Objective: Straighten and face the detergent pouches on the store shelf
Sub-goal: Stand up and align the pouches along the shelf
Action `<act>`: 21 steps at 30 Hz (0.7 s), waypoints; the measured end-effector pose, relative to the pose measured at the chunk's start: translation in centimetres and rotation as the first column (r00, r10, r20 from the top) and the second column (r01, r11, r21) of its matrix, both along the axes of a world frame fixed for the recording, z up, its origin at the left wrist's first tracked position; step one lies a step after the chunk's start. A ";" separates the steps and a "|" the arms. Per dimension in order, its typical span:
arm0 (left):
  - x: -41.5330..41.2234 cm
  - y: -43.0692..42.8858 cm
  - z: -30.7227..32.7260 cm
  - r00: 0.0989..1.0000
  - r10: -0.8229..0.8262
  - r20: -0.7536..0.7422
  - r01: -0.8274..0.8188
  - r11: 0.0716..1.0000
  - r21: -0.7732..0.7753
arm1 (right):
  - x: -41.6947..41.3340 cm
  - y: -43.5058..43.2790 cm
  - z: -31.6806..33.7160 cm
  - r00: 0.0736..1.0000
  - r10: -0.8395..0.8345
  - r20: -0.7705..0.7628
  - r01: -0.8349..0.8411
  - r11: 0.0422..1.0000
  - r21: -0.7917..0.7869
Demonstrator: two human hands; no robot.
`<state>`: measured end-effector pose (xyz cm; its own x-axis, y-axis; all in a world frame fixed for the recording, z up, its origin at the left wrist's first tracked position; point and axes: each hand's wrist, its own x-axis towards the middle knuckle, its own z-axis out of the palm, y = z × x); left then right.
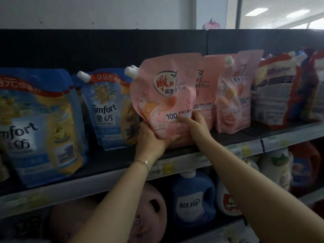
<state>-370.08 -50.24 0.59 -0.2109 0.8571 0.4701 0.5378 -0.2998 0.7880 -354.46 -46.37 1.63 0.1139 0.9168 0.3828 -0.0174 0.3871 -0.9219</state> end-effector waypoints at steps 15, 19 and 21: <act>1.2 -2.3 0.4 0.949 0.316 0.001 -0.272 0.816 0.510 | 5.4 -0.6 1.6 0.881 -0.088 0.464 0.049 0.994 0.095; 4.1 -2.6 1.5 0.919 0.368 -0.144 -0.182 0.718 0.672 | 8.8 1.3 2.5 0.446 -0.258 0.857 0.090 0.966 0.244; 5.9 -2.4 2.2 0.890 0.375 -0.259 -0.092 0.705 0.704 | 10.0 2.0 2.6 0.291 -0.271 0.917 0.023 0.961 0.277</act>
